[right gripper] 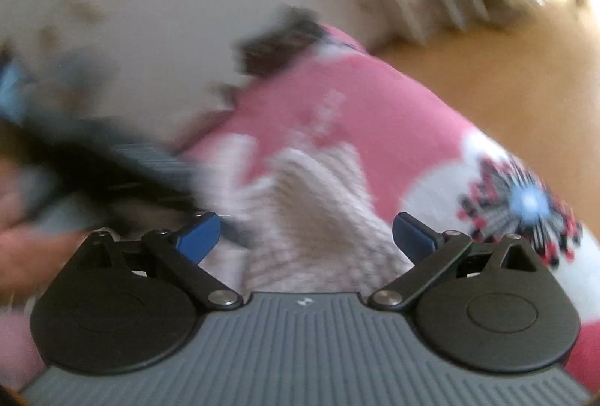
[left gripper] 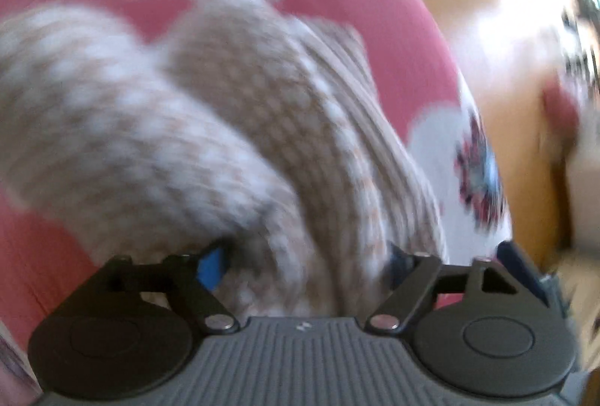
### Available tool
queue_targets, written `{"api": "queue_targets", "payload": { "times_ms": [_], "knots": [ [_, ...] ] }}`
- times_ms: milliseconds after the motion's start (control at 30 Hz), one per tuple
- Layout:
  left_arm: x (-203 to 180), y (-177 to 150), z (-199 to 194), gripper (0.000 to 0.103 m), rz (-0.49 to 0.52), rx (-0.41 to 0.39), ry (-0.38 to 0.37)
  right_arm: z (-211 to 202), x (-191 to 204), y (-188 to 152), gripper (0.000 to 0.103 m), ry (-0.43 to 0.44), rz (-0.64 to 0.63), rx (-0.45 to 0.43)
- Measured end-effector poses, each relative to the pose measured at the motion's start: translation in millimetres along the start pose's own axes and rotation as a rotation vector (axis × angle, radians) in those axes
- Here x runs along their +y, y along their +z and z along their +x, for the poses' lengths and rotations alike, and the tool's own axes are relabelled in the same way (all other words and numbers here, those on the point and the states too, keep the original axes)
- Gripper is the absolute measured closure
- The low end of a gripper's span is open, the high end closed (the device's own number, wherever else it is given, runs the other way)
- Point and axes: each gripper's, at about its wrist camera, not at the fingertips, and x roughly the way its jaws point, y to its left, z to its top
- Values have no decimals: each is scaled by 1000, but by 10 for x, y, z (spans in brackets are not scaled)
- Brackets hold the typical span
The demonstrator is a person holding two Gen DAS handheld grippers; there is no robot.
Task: Fold clothes
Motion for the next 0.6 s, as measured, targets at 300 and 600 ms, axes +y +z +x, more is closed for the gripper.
{"api": "queue_targets", "payload": {
  "times_ms": [300,600],
  "knots": [
    [119,-86,60,11,130,19,-149,-542,361,-170,14,229,-163,-98],
    [621,-230,-36,8,12,-82,-427,-164,1249,-494,57,277,-547,59]
  ]
}}
